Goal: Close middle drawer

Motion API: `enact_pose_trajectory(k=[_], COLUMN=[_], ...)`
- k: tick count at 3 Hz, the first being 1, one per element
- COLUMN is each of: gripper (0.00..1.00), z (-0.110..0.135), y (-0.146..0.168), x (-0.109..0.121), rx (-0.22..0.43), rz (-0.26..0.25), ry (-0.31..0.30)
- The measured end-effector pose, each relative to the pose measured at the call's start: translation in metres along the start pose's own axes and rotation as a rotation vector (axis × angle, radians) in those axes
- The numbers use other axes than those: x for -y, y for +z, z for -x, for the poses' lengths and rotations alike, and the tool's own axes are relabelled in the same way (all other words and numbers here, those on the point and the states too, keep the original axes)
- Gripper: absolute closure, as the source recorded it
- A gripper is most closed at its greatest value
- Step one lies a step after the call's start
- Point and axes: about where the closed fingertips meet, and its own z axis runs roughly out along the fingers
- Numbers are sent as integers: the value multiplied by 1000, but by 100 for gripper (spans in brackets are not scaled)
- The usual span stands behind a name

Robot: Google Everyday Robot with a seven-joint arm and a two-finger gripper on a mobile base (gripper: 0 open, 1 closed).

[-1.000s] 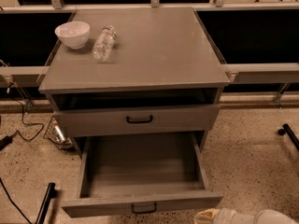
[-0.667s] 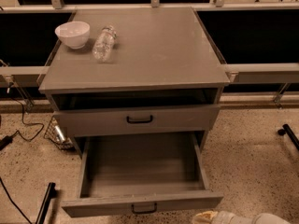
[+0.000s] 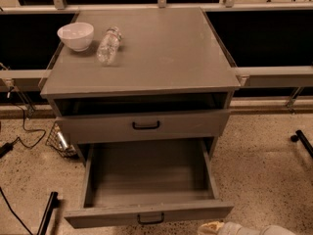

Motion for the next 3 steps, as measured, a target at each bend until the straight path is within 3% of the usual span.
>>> enact_pose_trajectory(k=[3], gripper=[100], z=[7], y=[21], x=[4], rx=[65], rz=[-10], ry=[-21])
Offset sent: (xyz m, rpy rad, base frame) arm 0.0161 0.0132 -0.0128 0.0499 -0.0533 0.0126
